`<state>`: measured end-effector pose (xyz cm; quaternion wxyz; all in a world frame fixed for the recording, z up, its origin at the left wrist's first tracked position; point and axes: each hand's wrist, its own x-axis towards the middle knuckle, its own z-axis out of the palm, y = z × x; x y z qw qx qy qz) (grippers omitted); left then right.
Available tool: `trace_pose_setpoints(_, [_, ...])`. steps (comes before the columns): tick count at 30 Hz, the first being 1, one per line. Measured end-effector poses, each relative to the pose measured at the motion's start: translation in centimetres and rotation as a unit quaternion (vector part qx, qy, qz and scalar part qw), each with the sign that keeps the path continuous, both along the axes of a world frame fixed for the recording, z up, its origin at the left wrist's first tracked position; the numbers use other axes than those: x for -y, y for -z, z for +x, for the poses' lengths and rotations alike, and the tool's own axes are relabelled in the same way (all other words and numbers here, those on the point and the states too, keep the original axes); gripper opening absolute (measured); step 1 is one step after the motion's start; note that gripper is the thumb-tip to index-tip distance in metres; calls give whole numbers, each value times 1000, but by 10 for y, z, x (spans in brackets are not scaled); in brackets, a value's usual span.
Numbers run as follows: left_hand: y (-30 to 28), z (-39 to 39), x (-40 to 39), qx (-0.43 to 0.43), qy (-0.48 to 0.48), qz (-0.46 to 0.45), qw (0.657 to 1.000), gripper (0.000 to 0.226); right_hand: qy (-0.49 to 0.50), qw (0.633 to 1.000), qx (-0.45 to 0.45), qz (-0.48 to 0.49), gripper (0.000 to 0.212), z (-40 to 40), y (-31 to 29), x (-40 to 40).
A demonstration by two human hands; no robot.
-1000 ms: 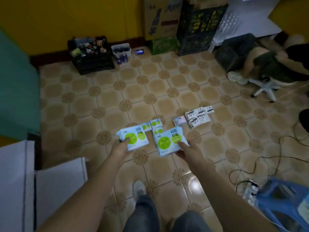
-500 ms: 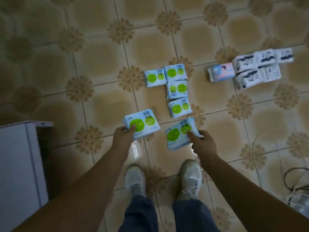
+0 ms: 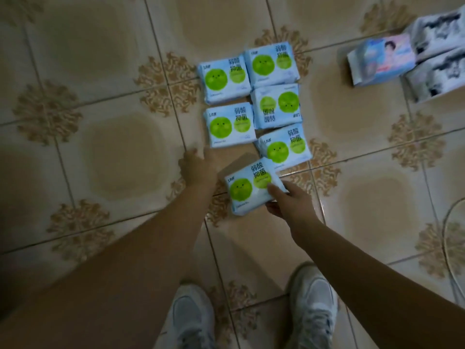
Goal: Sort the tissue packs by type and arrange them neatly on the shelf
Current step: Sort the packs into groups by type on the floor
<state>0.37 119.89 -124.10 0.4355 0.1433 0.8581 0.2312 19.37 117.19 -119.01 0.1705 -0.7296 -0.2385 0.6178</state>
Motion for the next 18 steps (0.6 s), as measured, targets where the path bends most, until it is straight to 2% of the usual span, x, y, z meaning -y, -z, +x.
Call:
trace_pose_setpoints(2, [-13,9,34,124,-37,-4,992,59,14,1000,-12,-4,4,-8,-8,-6])
trace_pose_setpoints(4, [-30,17,58,248,-40,3,968,45,0,1000,-19,-12,9,-17,-12,-11])
trace_pose_setpoints(6, [-34,20,66,271,-44,1,961,28,-23,1000,-15,-6,30,-25,-9,-16])
trace_pose_setpoints(8, [-24,17,65,235,-49,14,971,28,-68,997,20,5,52,-31,-3,-19])
trace_pose_setpoints(10, [-9,13,58,178,-23,35,983,27,-137,986,96,7,64,-36,2,-21])
trace_pose_setpoints(12, [4,12,45,117,24,41,992,29,-172,976,135,14,66,-41,3,-22])
trace_pose_setpoints(15, [-1,19,31,21,90,36,995,40,-137,982,128,22,72,-44,-6,-21])
trace_pose_setpoints(18, [-22,20,34,-26,158,-7,987,39,-139,981,130,32,67,-47,-40,-19])
